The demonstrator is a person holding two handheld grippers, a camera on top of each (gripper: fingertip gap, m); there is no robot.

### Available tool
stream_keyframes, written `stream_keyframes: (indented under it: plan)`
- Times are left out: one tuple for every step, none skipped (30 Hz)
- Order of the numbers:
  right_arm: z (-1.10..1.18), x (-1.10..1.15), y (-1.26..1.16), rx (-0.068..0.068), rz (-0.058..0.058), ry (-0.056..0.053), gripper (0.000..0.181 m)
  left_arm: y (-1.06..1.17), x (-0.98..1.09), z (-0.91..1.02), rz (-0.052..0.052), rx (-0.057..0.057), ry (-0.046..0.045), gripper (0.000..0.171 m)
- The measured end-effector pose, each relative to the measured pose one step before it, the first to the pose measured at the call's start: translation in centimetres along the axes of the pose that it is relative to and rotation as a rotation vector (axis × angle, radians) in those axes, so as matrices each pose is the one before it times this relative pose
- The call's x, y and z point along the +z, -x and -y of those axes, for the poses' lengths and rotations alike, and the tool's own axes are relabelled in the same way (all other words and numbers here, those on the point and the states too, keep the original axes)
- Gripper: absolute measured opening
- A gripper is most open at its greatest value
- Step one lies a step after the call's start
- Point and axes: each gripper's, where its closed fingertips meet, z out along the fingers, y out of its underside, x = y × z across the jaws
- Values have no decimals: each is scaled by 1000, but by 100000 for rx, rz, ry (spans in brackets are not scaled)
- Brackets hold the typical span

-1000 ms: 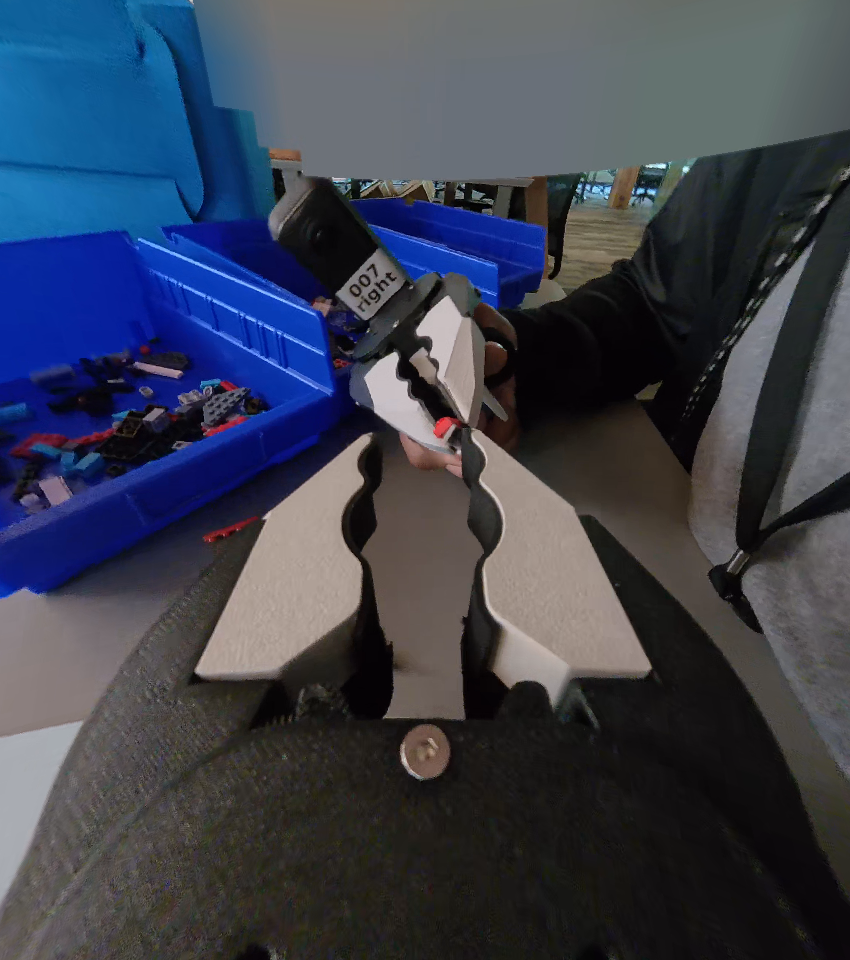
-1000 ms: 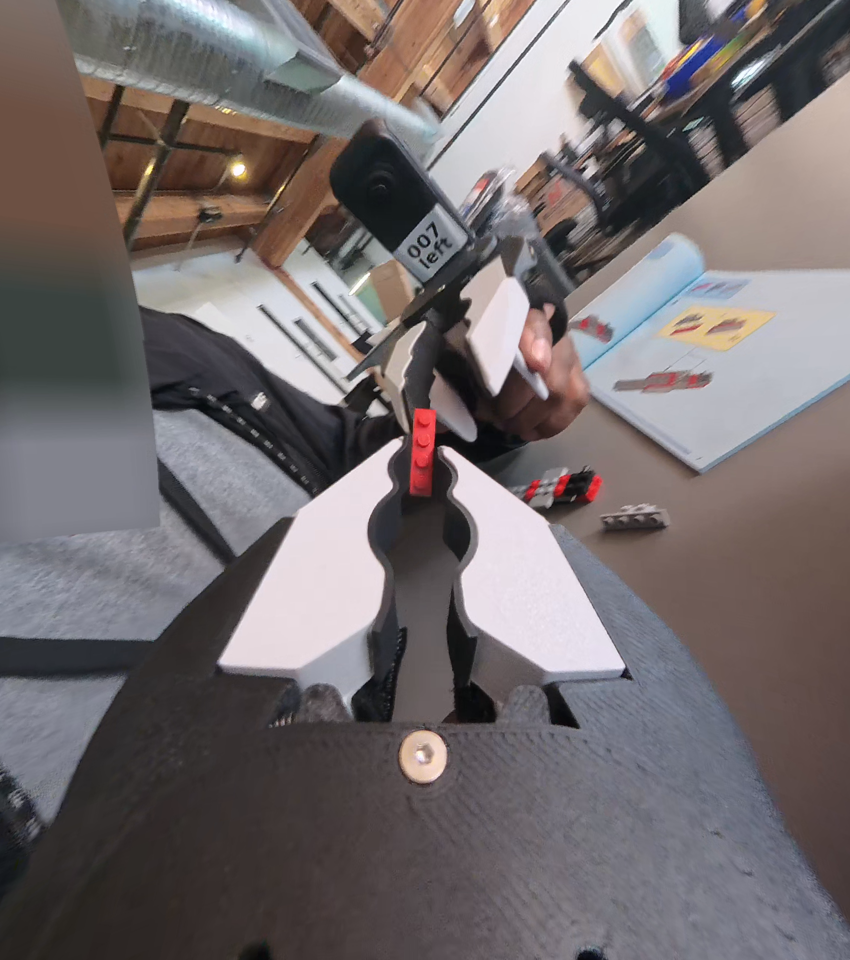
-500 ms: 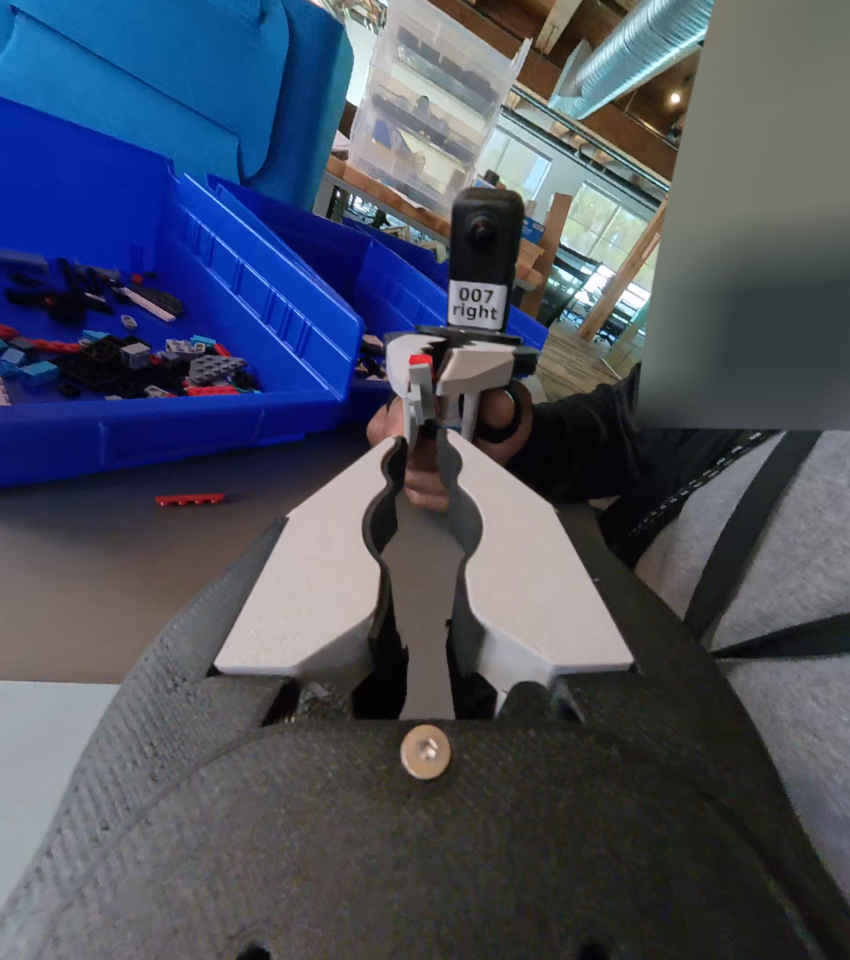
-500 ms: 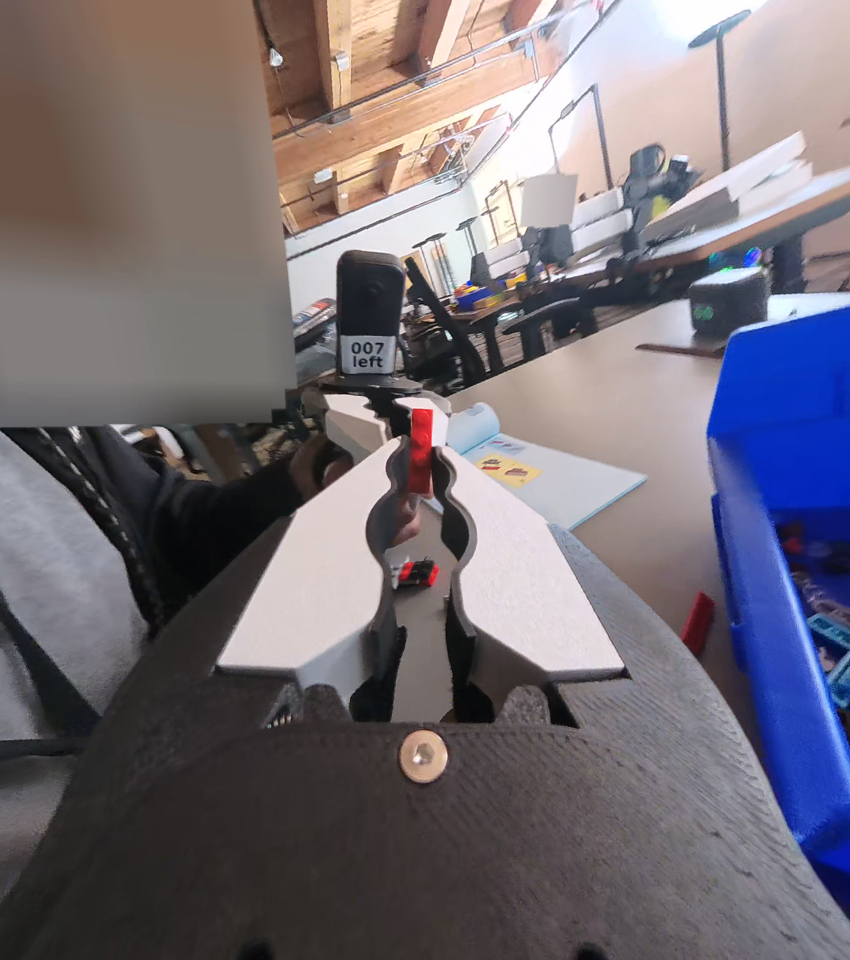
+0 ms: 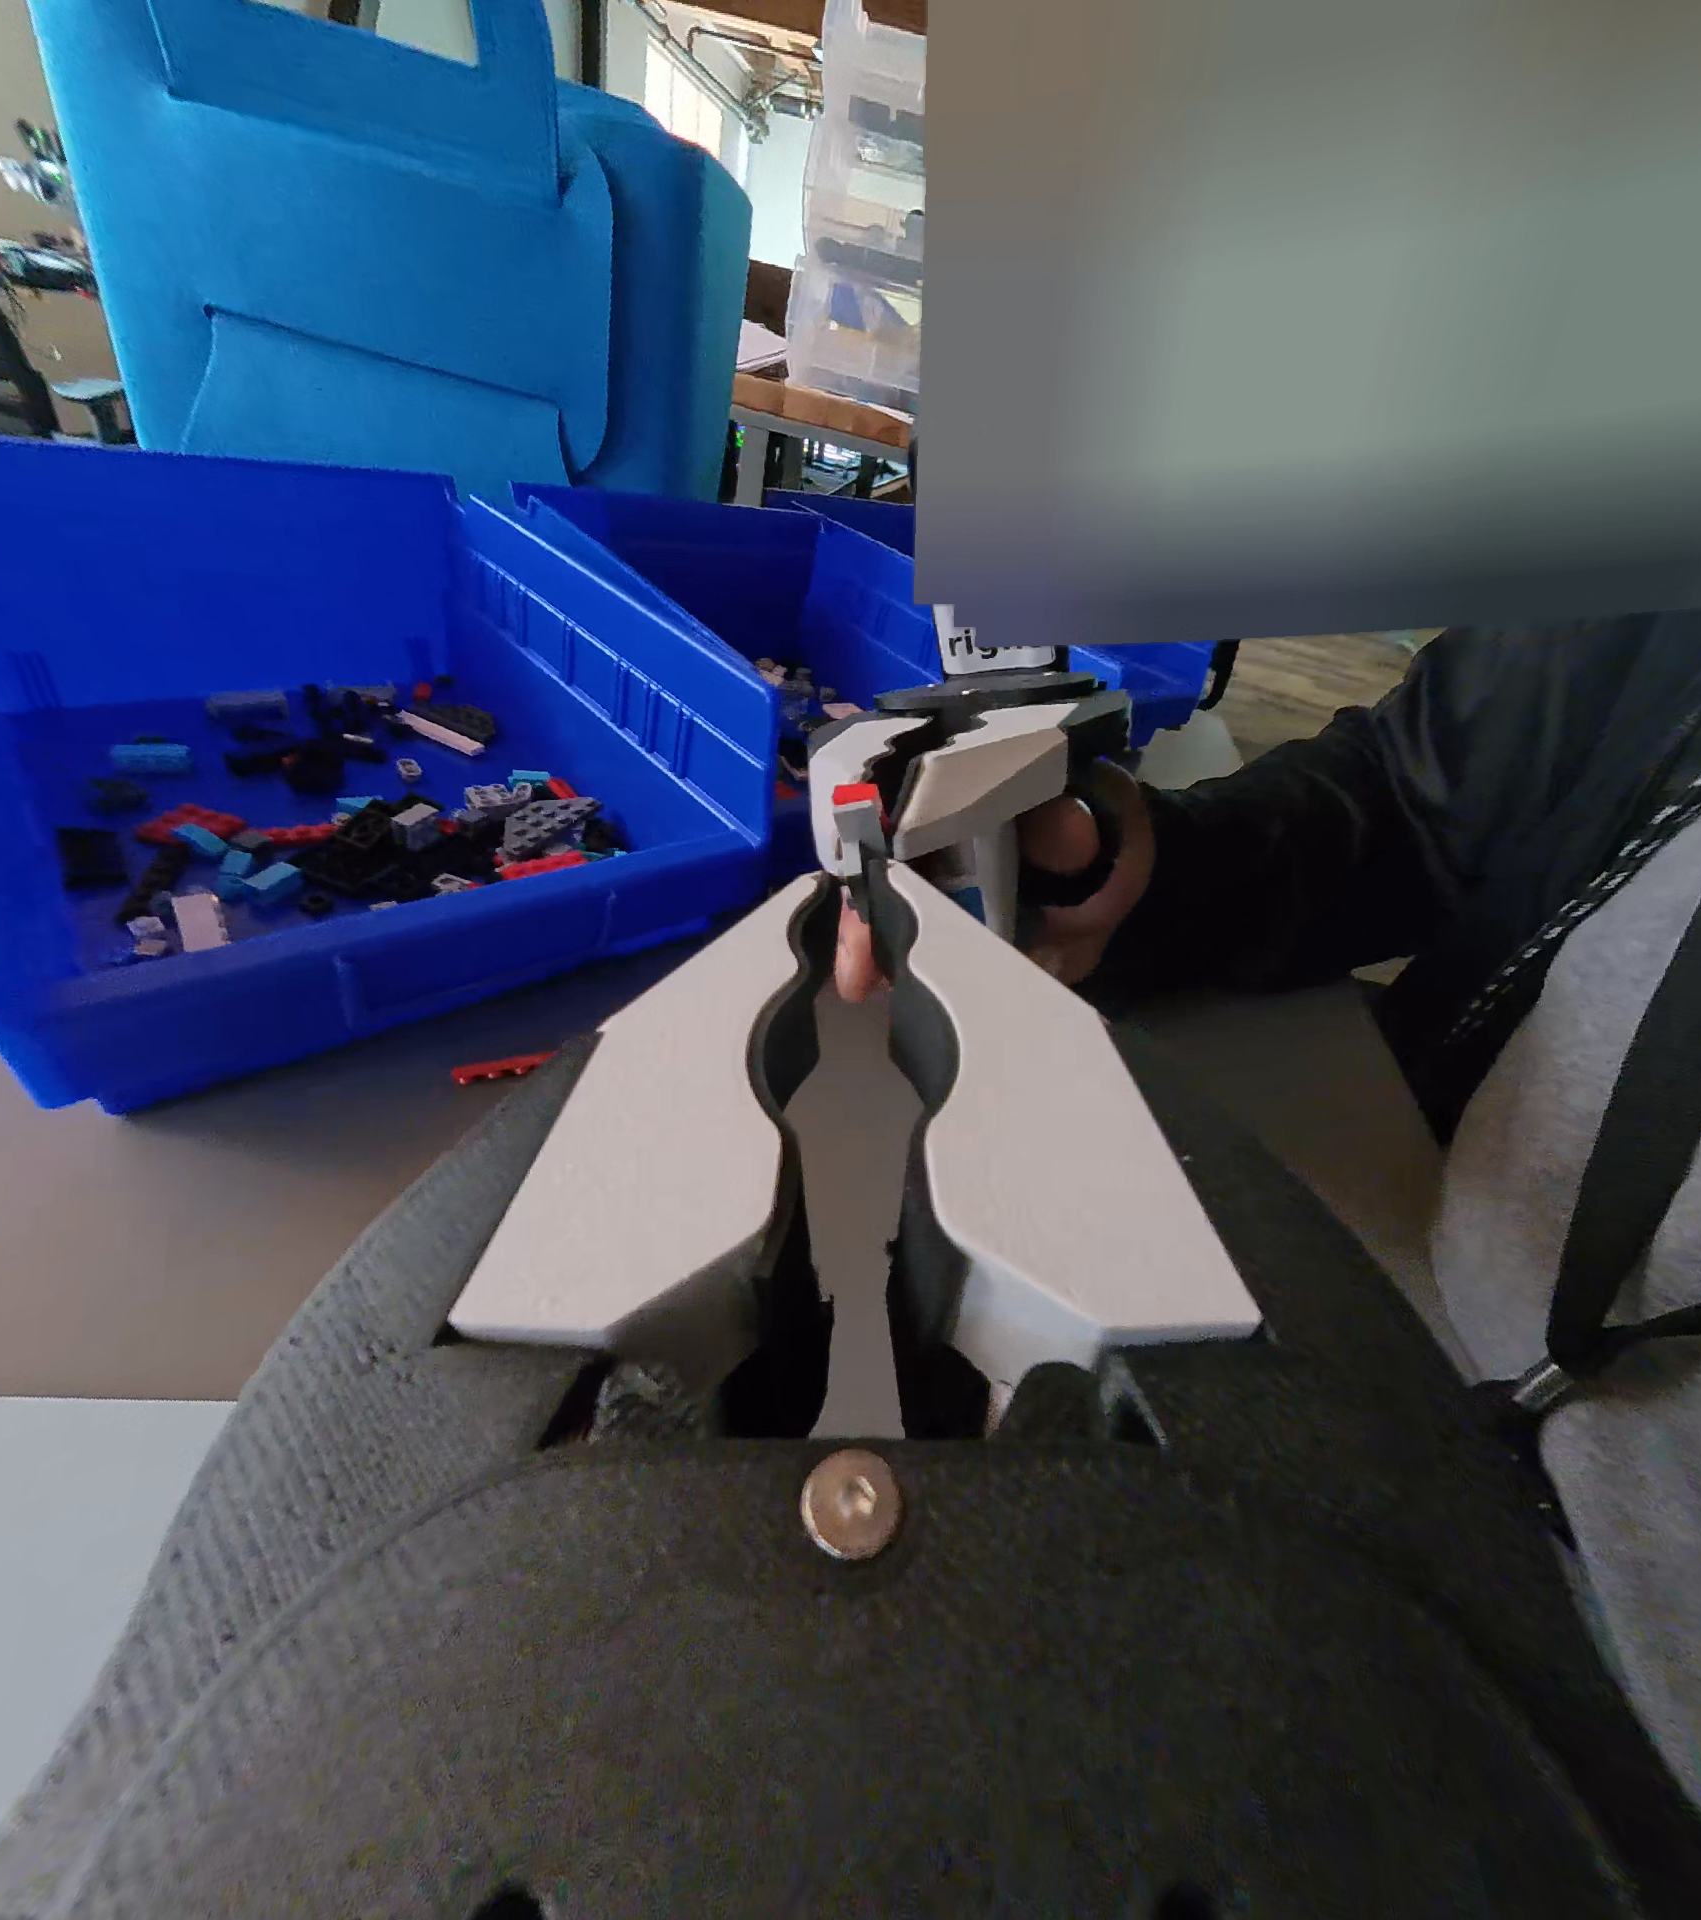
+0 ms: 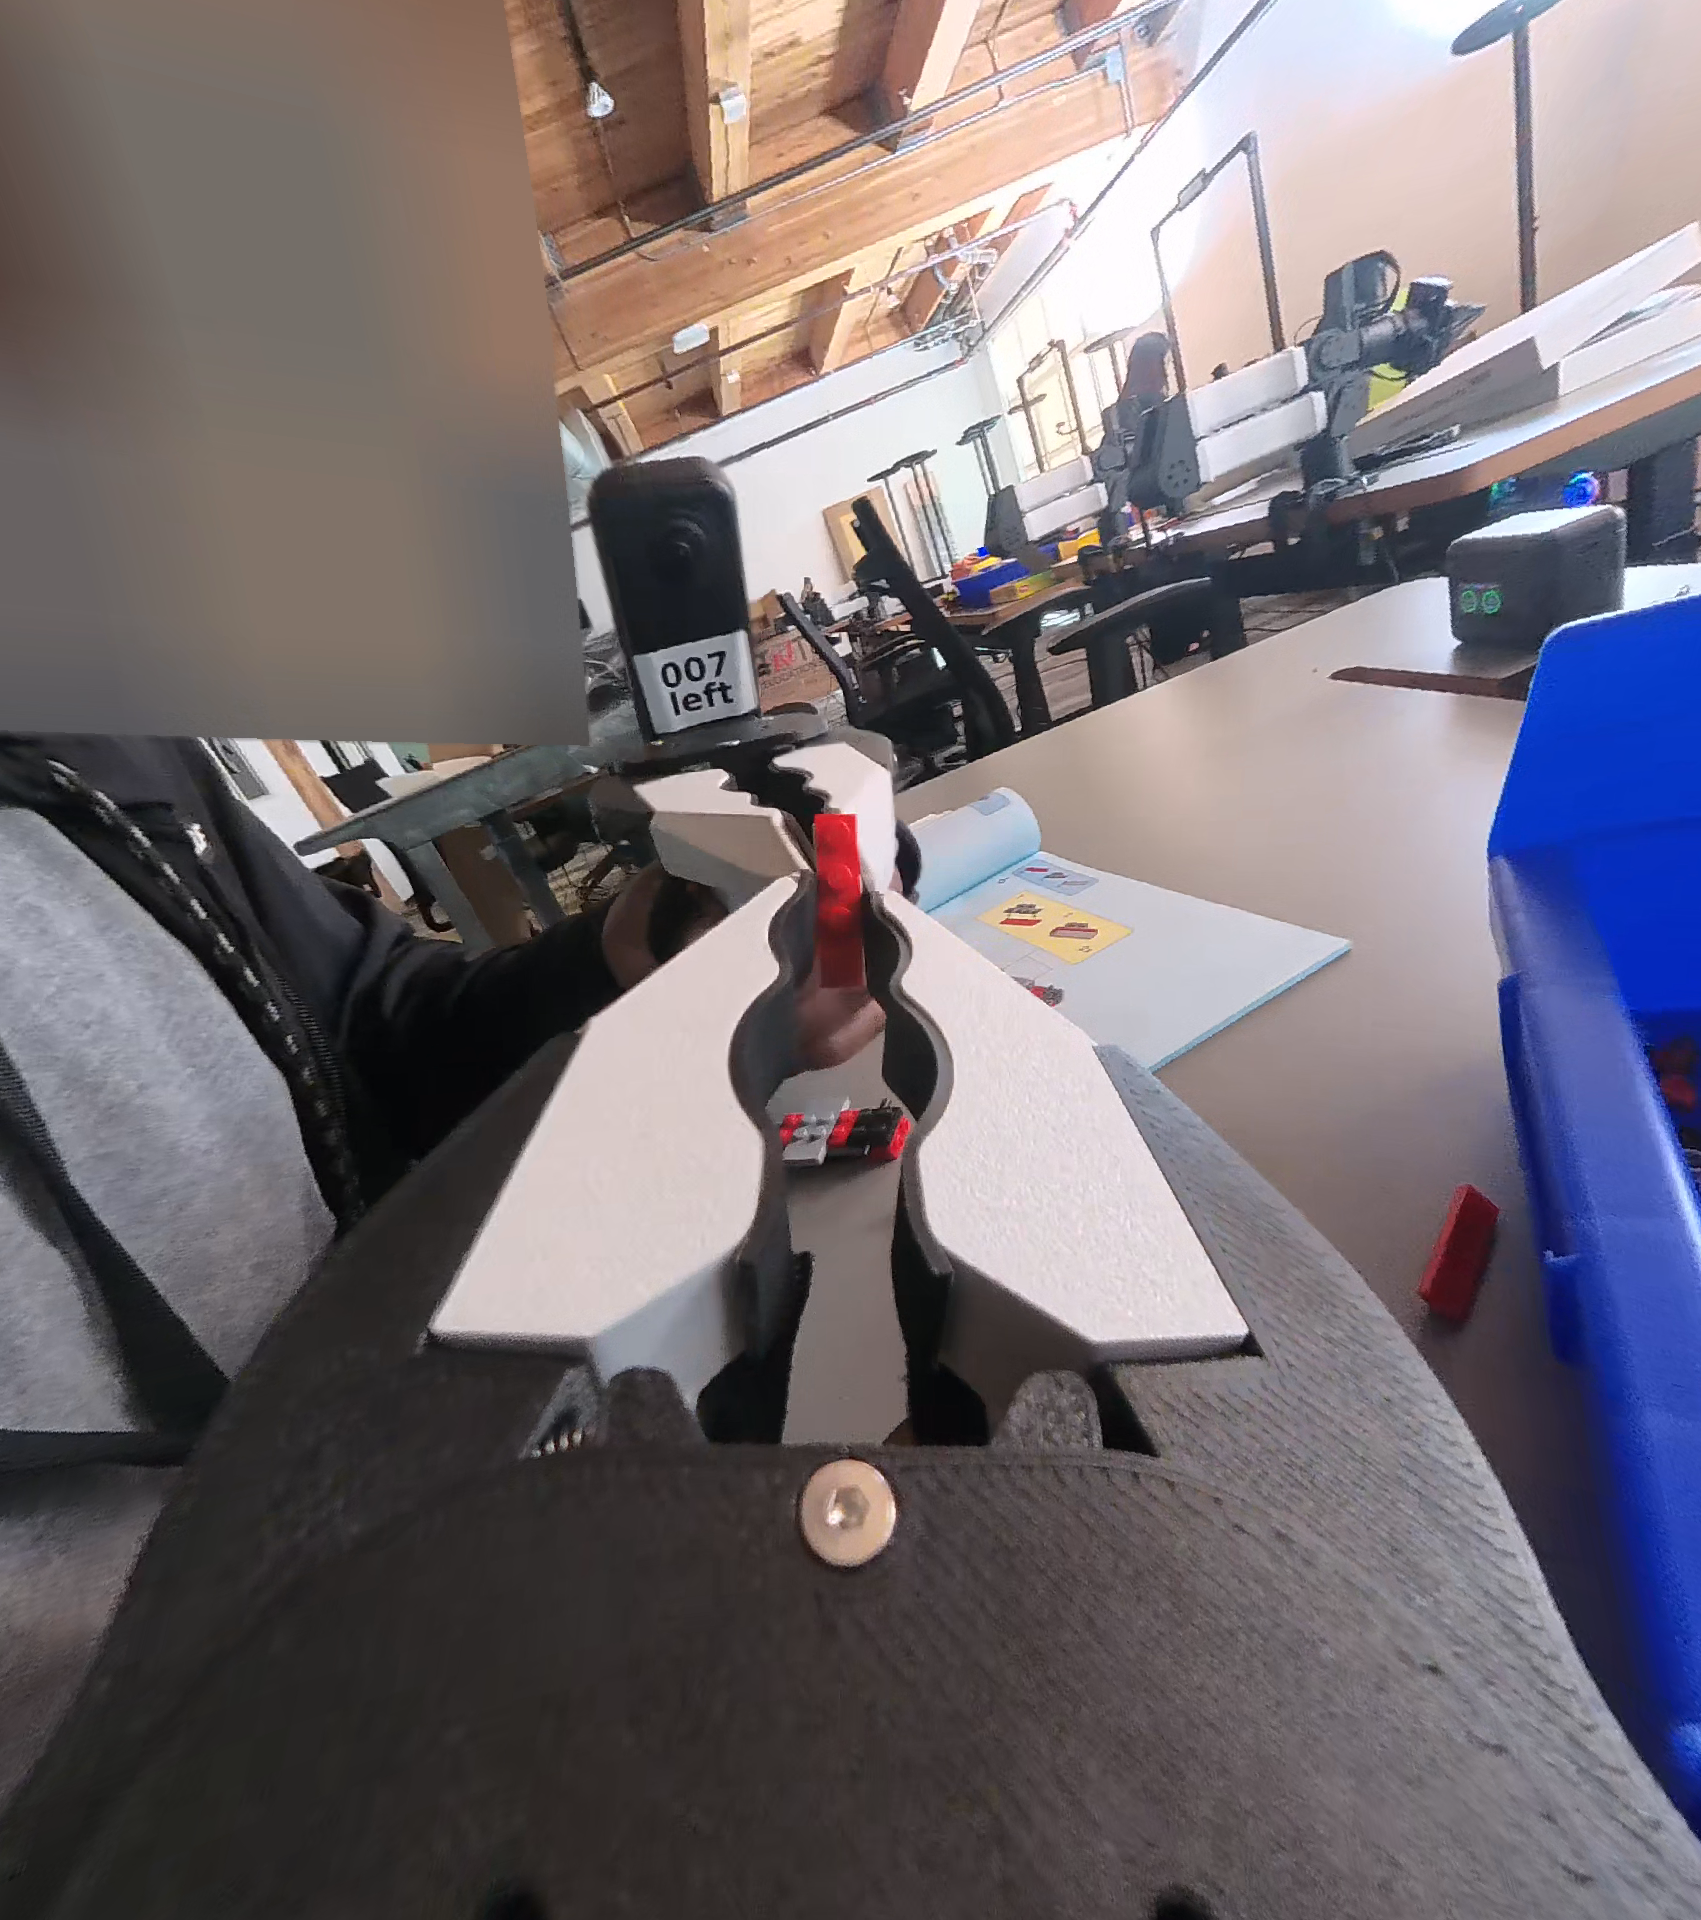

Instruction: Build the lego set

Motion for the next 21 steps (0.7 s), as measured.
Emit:
stream_keyframes:
  plan:
    - [0,-17,21,-10,305,140,10,-13,-27,62,516,1704,-231,4]
    - [19,-14,59,-32,501,53,10,-71,-16,39,-79,1114,-174,4]
    - [9,-1,52,268,561,-15,10,-59,-10,34,-279,344,-234,4]
    - [18,-8,45,700,673,-78,10,-30,-10,38,-321,82,-422,4]
    - [8,-14,47,1105,820,-158,10,-57,-7,18,-384,98,-297,4]
    - [-1,-9,40,1272,861,-176,10,-38,-8,22,-253,259,-266,4]
    - [0,-12,45,1273,936,-78,11,-46,-7,15,-132,635,-199,4]
    - [-18,-23,41,1188,947,67,11,-34,-2,2,-19,869,30,4]
    - [-6,-28,31,1001,850,100,11,-37,-4,2,108,870,90,4]
    - [15,-25,12,859,726,87,11,-9,3,13,149,607,58,4]
    - [12,-32,15,794,618,-14,11,-19,10,34,97,298,-73,4]
    - [22,-18,3,825,498,-102,11,-1,-6,29,-24,-71,-210,4]
    - [32,-27,-21,763,221,-286,11,12,6,15,-136,-581,-188,4]
    - [49,-17,-82,718,-159,-461,9,10,-23,59,-416,-1000,-591,4]
    - [-5,-16,-54,847,58,-212,9,10,-65,150,-483,-1300,-1219,4]
    - [-37,12,-11,838,384,42,9,-7,-62,126,-798,-1653,-948,4]
    - [-42,23,2,425,228,74,9,91,-36,18,-92,-1539,-297,4]
    - [9,-2,-75,-248,-593,-141,9,160,-7,-91,393,-1250,477,4]
    - [14,-17,-62,-574,-446,-53,9,66,-19,-63,-1,-862,345,4]
    - [-33,-13,18,-367,166,315,9,-51,4,-12,-583,-771,73,4]
    - [-9,-10,66,-557,391,124,9,-77,18,-26,-837,-1143,94,4]
